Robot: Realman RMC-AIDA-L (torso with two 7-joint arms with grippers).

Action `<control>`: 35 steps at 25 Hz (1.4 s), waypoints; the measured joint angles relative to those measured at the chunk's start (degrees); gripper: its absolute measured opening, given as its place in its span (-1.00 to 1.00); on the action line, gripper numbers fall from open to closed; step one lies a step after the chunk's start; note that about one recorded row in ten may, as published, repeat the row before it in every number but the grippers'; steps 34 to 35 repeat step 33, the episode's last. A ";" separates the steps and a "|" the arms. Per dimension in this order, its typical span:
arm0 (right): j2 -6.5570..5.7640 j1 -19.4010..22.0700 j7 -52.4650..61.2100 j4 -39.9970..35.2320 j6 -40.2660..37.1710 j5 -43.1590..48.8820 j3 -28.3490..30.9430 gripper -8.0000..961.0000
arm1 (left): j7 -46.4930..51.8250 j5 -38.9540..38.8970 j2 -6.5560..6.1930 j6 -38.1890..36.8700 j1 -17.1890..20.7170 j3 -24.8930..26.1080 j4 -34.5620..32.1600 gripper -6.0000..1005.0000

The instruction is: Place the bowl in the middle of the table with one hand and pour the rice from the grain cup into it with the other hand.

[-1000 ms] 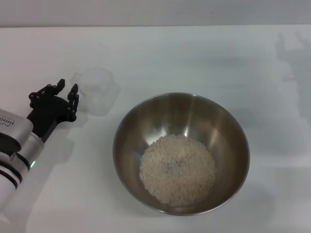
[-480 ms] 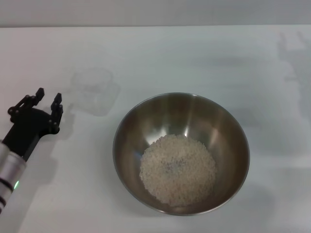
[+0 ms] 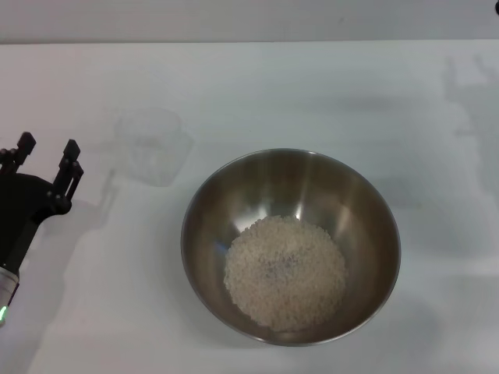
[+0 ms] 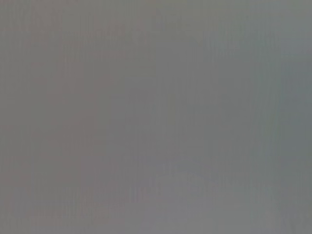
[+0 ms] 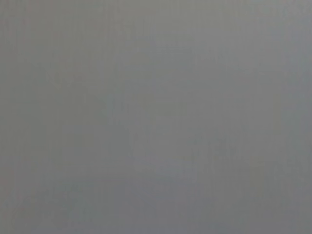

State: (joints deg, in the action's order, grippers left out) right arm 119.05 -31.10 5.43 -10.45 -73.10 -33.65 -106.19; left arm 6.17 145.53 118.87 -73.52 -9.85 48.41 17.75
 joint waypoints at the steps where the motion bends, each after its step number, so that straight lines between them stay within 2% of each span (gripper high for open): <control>1: 0.04 0.04 0.01 0.00 0.00 0.01 -0.43 0.00 | 0.59 0.00 0.00 -0.80 -0.03 0.03 0.03 -0.05; 9: 0.35 1.01 -0.10 0.05 0.13 0.12 -3.72 0.00 | 1.01 -0.06 0.02 -7.73 -1.59 0.39 0.04 0.42; 15: 0.48 1.28 0.02 -0.16 0.15 0.16 -4.41 0.00 | 0.96 0.06 -0.16 -8.66 -2.93 0.38 -0.39 0.42; 35: 0.48 0.68 0.10 -1.99 2.33 0.17 -6.12 0.00 | 0.56 -0.07 -0.22 -9.01 -3.89 0.46 -0.53 0.42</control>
